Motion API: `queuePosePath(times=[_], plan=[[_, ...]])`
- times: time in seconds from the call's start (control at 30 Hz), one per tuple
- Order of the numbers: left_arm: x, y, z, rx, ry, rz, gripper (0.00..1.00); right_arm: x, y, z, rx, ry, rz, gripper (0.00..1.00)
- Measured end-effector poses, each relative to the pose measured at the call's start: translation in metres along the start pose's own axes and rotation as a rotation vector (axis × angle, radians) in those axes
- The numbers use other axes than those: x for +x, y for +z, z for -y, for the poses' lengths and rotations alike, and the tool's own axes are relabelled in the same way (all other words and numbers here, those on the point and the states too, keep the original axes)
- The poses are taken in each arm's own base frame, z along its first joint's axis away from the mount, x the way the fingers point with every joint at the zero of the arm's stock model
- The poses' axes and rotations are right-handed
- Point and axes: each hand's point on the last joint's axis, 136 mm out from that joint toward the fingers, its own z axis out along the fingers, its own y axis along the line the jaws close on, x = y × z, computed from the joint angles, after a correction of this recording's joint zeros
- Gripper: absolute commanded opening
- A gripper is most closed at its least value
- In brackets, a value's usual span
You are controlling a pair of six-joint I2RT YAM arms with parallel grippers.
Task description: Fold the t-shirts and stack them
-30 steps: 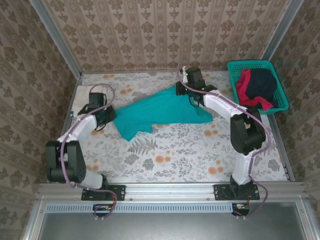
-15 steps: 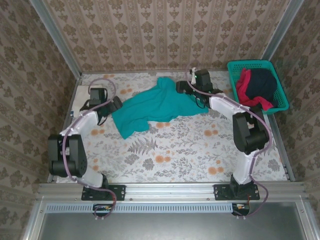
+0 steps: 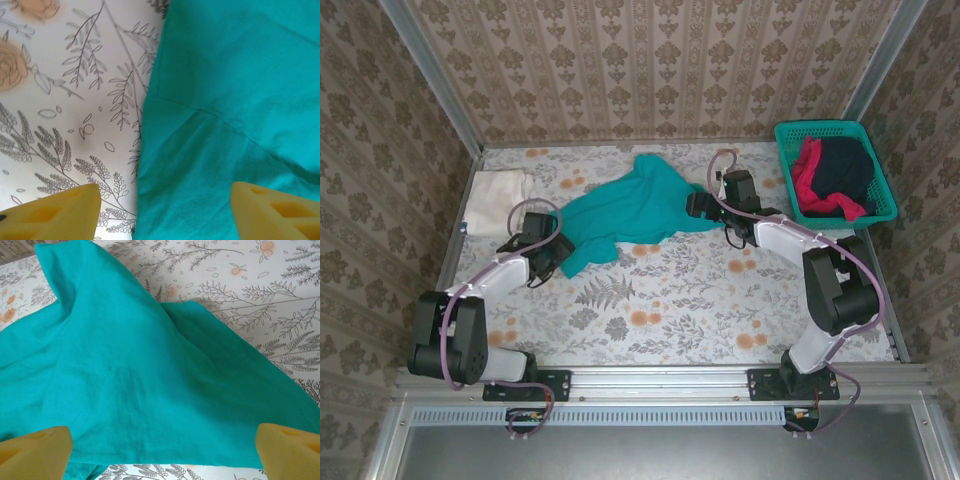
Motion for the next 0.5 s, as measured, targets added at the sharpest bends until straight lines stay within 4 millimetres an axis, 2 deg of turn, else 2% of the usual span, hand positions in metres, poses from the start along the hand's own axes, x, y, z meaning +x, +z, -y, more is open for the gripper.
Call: queuePosePath(times=[0.13,0.33,0.5], plan=[[0.003,0.010,-0.002,-0.009,-0.052,-0.020,0.62,0.000,0.000,0.000,0.000,0.008,0.000,0.95],[0.009,0.021,0.004,0.015,-0.099,-0.055,0.60,-0.001,0.000,0.002,0.003,0.011,0.002,0.98],[0.011,0.026,0.008,0.032,-0.123,-0.068,0.54,-0.002,0.000,0.006,0.010,0.017,0.004,0.98]])
